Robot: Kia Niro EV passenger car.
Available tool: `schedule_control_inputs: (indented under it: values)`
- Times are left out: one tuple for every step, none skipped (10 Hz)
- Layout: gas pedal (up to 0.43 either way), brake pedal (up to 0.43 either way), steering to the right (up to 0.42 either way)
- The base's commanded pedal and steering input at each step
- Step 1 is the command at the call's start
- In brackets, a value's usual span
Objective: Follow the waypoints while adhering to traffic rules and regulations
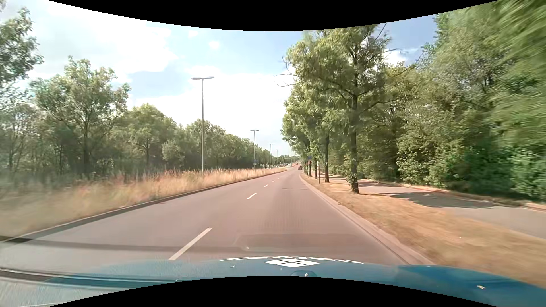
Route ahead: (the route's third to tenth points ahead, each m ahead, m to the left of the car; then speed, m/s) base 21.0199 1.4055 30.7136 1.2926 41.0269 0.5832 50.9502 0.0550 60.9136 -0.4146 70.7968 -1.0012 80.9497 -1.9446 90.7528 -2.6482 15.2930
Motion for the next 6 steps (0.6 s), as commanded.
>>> schedule_control_inputs:
  values:
    - [0.13,0.0,0.004]
    - [0.13,0.0,0.004]
    - [0.13,0.0,0.004]
    - [0.13,0.0,0.005]
    - [0.13,0.0,0.005]
    - [0.13,0.0,0.005]
